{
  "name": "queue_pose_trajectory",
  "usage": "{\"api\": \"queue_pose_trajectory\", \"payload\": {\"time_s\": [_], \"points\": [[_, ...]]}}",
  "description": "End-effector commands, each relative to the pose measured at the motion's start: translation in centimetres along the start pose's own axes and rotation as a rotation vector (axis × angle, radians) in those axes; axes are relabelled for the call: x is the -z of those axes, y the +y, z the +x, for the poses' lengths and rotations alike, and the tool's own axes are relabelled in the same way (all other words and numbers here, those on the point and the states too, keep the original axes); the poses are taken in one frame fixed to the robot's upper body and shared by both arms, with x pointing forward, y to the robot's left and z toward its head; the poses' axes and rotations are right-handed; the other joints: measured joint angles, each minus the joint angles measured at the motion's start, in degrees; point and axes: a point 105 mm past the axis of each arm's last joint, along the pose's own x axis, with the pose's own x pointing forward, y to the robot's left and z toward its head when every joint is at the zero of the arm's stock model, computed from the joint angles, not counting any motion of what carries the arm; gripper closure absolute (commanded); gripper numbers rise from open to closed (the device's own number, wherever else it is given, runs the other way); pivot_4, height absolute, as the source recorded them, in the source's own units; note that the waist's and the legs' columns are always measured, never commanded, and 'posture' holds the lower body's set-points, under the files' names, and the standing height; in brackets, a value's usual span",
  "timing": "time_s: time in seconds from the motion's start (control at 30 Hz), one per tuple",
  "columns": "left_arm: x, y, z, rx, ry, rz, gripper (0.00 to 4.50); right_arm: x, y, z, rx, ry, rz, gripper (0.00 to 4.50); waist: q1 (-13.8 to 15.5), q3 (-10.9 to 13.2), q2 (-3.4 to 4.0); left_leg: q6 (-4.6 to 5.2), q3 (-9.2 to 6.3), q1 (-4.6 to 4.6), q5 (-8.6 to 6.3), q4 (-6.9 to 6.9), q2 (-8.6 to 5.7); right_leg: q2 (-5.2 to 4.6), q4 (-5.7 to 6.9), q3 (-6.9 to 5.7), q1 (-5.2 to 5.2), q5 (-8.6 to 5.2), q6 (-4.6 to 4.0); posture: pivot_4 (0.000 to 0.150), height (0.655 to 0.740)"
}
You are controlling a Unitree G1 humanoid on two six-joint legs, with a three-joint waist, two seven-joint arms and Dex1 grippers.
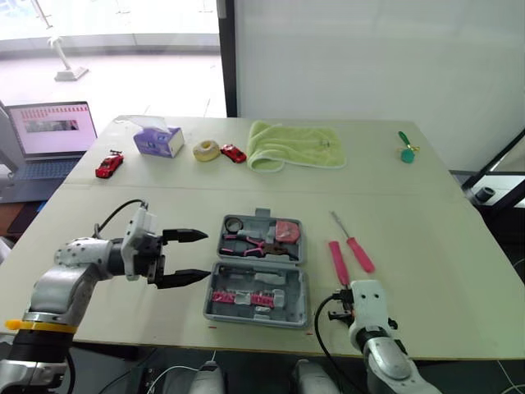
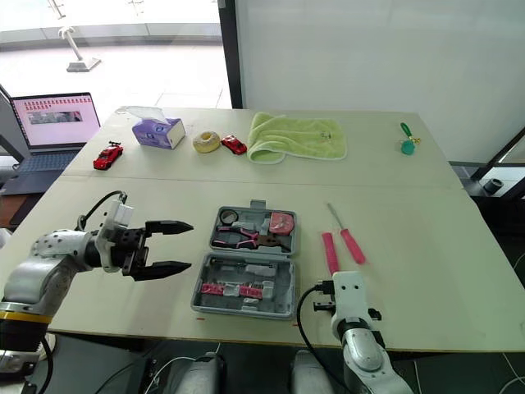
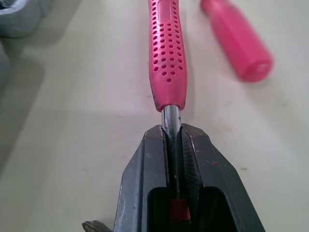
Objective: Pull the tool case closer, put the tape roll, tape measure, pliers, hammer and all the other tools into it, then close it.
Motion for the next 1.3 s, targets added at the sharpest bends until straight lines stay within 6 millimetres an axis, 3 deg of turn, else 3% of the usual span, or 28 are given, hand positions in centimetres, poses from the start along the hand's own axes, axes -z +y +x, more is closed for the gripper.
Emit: {"api": "queue_pose_trajectory", "payload": {"time_s": [0.03,0.13,0.3,0.4,0.57,0.73,1.03,1.3], "points": [[-0.6,0.2,-0.6,-0.017,-0.007,0.042,0.0,-7.0,0.5,-1.4,-0.138,-0.227,-0.118,4.4,-0.43,0.02,0.09,0.0,0.0,0.01,0.0,0.0,0.01,0.01,0.01,0.0,0.0,0.0,0.0,0.15,0.74],[-0.3,0.0,-0.8,-0.001,0.003,0.044,0.0,-11.5,2.8,-2.8,-0.39,-0.327,-0.253,4.4,-1.25,0.05,0.14,-0.01,-0.01,0.02,0.01,0.01,0.01,0.01,0.05,0.01,-0.01,0.02,0.02,0.15,0.74],[-0.3,0.3,-1.6,-0.006,0.027,0.052,0.0,-14.1,6.1,-3.2,-0.718,-0.263,-0.415,4.4,-1.36,0.04,0.13,0.0,-0.14,0.22,0.0,-0.14,0.06,0.09,0.11,-0.07,0.11,0.01,0.01,0.15,0.74],[-0.3,0.2,-1.7,-0.004,0.032,0.051,0.0,-13.7,7.7,-3.5,-0.866,-0.151,-0.521,4.4,-1.24,0.08,0.18,0.0,-0.12,0.06,0.0,-0.07,0.02,0.0,0.07,-0.1,0.07,0.01,0.02,0.15,0.74],[-0.2,-0.7,-2.4,0.015,0.069,0.064,0.0,-12.6,9.6,-2.4,-0.975,0.067,-0.697,4.4,-1.72,0.1,0.22,0.0,-0.1,-0.03,0.0,0.02,-0.03,-0.1,0.03,-0.15,0.03,0.02,0.03,0.15,0.74],[0.4,-1.8,-3.1,0.051,0.117,0.069,0.0,-12.0,10.7,-1.9,-1.026,0.214,-0.767,4.4,-2.09,0.1,0.22,0.0,-0.11,-0.06,0.0,-0.1,0.04,0.0,0.16,-0.14,-0.18,0.02,0.01,0.15,0.74],[1.4,-2.8,-4.4,0.045,0.14,0.062,0.0,-12.8,12.9,-0.6,-1.049,0.254,-0.83,4.4,-2.6,0.11,0.23,0.0,-0.09,-0.25,0.0,-0.02,0.01,-0.06,0.18,-0.16,-0.35,0.03,0.03,0.15,0.74],[1.5,-3.0,-4.4,0.029,0.139,0.069,0.0,-12.1,14.4,0.2,-1.058,0.267,-0.835,4.4,-2.91,0.11,0.23,0.0,-0.09,-0.29,0.0,-0.02,0.0,-0.06,0.2,-0.16,-0.39,0.04,0.04,0.15,0.74]]}}
